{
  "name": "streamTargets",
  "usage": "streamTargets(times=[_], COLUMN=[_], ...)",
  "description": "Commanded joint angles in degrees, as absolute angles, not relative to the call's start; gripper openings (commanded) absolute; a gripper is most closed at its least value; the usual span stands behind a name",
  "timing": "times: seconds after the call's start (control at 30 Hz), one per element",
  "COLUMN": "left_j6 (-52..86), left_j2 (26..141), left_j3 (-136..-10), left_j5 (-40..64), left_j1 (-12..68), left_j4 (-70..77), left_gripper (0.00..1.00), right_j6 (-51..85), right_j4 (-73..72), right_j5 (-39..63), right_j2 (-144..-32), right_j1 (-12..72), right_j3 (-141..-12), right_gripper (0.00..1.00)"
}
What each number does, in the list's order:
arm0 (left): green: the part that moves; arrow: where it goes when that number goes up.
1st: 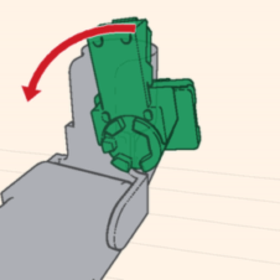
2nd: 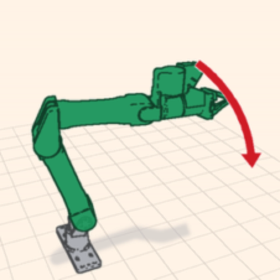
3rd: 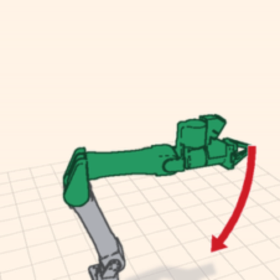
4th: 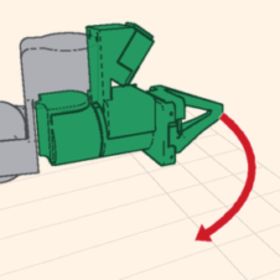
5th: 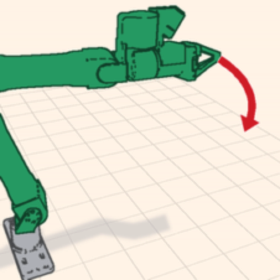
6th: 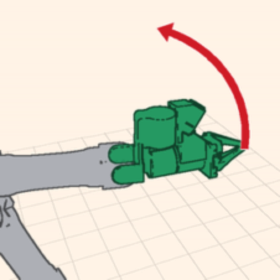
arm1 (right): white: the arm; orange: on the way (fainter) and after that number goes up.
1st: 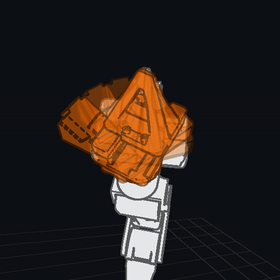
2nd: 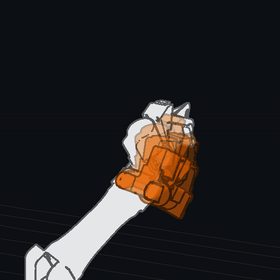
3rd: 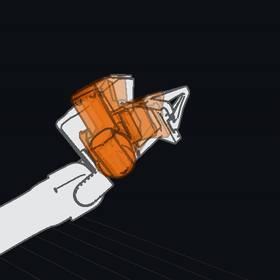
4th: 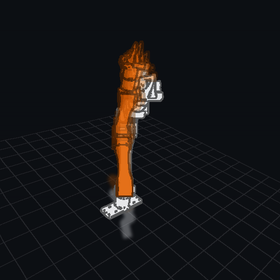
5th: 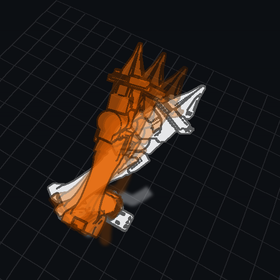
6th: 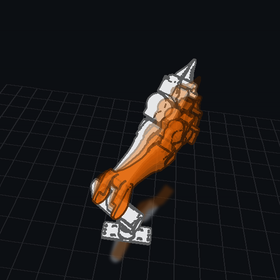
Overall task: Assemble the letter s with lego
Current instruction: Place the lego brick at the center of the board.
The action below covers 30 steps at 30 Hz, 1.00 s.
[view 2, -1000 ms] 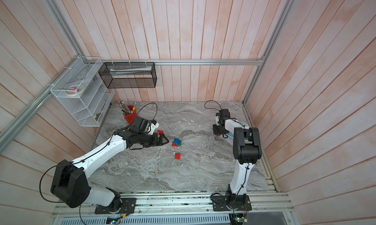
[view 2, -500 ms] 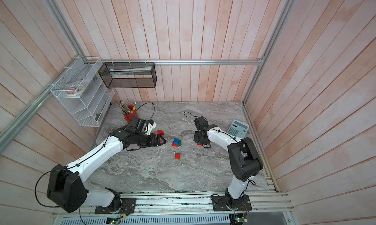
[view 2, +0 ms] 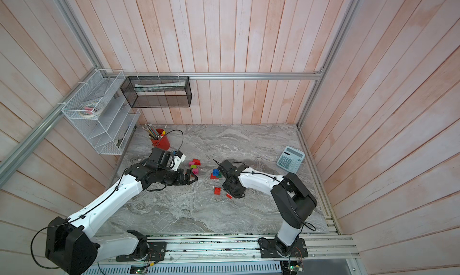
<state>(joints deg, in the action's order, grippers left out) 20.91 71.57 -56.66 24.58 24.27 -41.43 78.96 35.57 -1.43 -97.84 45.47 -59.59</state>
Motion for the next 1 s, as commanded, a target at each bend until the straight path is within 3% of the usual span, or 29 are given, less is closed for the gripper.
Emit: streamTargets(times=[0.0,0.63,0.97], left_j6=[19.75,15.51,14.68], left_j2=[69.82,70.99,71.28], left_j3=[-55.27,-54.5,-56.11], left_j5=[23.42,24.86,24.32], left_j1=[23.93,23.98,26.86], left_j4=[-42.51,-41.75,-40.65], left_gripper=[1.0,1.0,0.99], right_j6=[88.27,91.42,89.58], right_j4=[37.6,37.44,42.65], right_j5=[-0.04,0.04,-4.47], right_j2=[-99.05,-103.18,-96.47], right_j1=[47.87,52.21,50.94], right_j3=[-58.44,-60.24,-63.54], right_gripper=[0.25,0.44,0.53])
